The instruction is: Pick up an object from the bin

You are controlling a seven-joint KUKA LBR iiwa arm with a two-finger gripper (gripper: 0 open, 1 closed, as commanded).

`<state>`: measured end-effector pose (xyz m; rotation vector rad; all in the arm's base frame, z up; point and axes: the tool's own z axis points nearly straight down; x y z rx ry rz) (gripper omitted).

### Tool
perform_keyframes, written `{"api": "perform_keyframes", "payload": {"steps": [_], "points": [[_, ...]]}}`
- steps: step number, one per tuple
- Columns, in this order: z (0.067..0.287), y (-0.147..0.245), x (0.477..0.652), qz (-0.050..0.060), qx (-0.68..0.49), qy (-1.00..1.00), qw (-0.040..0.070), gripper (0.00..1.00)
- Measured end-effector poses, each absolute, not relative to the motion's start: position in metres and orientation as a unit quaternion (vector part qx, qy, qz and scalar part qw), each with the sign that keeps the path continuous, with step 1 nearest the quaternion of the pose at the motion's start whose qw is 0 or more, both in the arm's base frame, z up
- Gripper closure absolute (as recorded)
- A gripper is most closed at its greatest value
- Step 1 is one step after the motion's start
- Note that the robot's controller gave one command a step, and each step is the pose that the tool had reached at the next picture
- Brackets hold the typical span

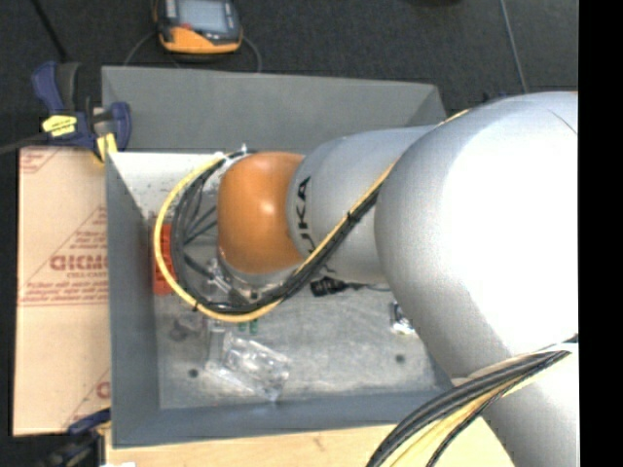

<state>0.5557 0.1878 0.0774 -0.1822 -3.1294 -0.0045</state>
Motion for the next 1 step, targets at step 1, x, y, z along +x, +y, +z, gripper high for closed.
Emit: {"api": "perform_keyframes", "payload": {"steps": [1], "points": [[0.0842,0.1905,0.5588,-0.005,-0.059,-0.998,-0.002,1.00]]}}
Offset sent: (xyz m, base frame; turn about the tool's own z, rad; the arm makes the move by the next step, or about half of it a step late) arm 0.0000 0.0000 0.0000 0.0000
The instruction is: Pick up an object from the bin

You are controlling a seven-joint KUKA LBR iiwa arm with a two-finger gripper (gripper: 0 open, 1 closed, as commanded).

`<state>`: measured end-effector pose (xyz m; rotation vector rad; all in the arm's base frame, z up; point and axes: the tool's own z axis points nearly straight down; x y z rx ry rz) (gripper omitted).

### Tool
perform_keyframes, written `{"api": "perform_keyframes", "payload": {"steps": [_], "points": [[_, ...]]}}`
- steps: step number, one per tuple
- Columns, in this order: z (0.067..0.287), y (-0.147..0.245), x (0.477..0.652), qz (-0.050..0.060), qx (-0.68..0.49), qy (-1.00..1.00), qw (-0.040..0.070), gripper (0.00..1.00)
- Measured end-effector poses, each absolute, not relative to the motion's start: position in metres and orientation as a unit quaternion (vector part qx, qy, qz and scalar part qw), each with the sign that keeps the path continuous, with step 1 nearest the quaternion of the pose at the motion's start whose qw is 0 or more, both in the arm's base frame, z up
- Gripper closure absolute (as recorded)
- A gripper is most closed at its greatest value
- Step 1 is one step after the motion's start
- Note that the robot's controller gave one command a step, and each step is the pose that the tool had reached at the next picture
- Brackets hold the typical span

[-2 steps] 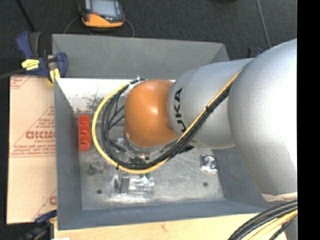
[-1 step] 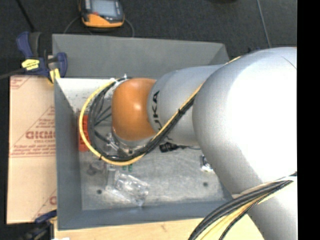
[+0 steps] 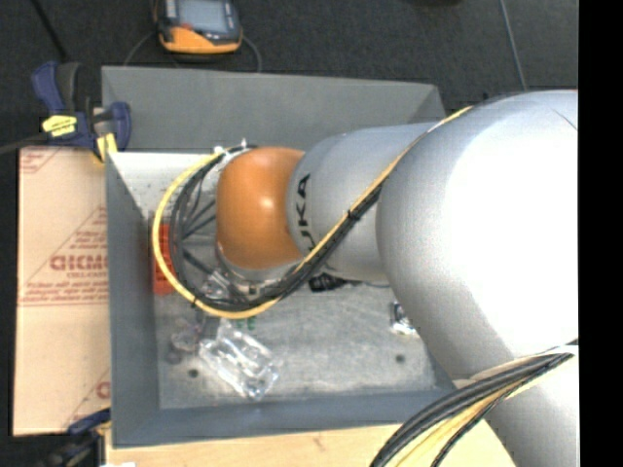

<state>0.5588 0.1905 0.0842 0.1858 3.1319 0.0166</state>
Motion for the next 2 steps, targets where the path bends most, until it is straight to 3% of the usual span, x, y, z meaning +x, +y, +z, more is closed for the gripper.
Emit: {"api": "perform_keyframes", "payload": {"steps": [1,2], "points": [[0.203,0.216,0.537,0.003,0.065,0.998,0.005,1.00],[0.149,0.227,0.520,-0.001,0.049,0.999,-0.001,1.00]]}}
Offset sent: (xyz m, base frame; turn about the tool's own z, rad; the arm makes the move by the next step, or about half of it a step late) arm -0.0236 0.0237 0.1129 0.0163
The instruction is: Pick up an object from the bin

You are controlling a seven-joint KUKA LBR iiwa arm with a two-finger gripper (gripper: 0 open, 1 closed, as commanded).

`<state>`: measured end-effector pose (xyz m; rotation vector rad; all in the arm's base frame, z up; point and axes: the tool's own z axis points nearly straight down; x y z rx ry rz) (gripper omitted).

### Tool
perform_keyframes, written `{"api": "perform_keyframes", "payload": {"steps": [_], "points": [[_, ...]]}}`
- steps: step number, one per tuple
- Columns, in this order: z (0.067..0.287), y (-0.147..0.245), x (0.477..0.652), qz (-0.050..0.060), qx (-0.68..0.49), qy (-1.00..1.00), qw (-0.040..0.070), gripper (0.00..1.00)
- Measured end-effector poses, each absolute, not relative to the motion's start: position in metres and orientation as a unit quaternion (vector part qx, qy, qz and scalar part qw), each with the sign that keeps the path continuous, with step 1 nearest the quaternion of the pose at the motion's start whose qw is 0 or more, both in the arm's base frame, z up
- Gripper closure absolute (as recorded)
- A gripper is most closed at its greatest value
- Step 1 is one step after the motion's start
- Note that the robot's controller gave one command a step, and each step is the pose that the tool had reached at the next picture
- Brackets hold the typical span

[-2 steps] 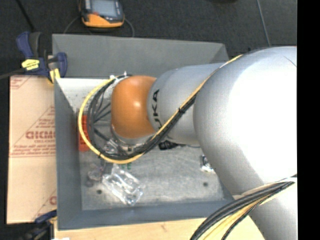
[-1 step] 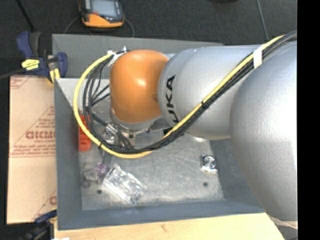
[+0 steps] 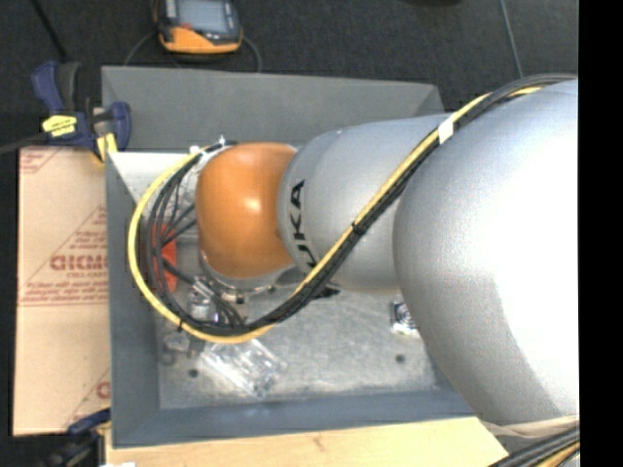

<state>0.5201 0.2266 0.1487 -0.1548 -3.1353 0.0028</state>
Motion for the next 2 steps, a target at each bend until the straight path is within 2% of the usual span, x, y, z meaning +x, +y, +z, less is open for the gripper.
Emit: {"api": "perform_keyframes", "payload": {"steps": [1,2], "points": [[0.068,0.228,0.520,0.001,-0.033,-0.999,-0.001,1.00],[0.195,0.214,0.487,-0.002,-0.026,-1.000,-0.004,1.00]]}}
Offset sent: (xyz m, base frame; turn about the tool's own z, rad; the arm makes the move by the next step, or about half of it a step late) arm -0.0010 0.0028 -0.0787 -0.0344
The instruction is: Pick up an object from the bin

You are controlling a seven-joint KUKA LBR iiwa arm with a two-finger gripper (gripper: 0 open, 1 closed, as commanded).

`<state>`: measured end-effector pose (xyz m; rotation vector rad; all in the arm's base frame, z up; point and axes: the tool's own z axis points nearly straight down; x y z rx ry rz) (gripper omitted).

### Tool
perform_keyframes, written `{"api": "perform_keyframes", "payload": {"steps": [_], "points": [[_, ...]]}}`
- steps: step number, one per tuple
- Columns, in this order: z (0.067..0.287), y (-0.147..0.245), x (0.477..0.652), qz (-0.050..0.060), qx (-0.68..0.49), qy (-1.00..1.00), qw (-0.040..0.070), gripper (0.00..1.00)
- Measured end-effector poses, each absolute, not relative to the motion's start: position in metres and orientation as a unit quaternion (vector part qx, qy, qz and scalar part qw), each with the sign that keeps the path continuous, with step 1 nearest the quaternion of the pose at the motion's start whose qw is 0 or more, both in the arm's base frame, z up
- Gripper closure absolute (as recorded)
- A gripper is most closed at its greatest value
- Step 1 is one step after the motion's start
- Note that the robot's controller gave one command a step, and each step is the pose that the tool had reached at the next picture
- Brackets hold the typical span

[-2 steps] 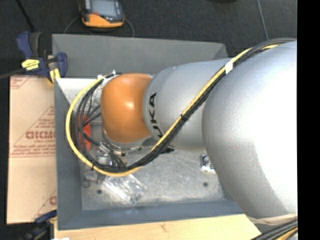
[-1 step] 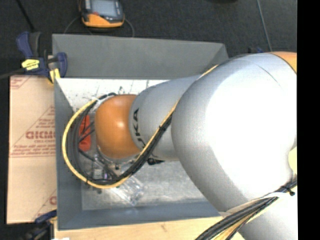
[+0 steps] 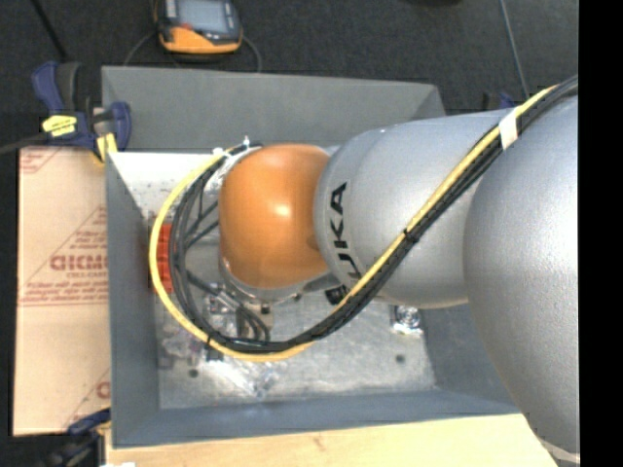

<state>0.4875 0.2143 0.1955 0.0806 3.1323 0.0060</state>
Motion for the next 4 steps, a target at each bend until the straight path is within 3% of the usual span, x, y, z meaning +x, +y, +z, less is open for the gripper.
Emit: {"api": "perform_keyframes", "payload": {"steps": [1,2,3,4], "points": [[0.191,0.214,0.487,0.001,0.027,1.000,0.001,0.00],[0.069,0.215,0.525,0.000,-0.231,0.973,0.000,0.00],[0.071,0.216,0.525,0.001,-0.228,0.974,0.001,1.00],[0.104,0.222,0.494,0.001,-0.233,0.973,0.000,1.00]]}}
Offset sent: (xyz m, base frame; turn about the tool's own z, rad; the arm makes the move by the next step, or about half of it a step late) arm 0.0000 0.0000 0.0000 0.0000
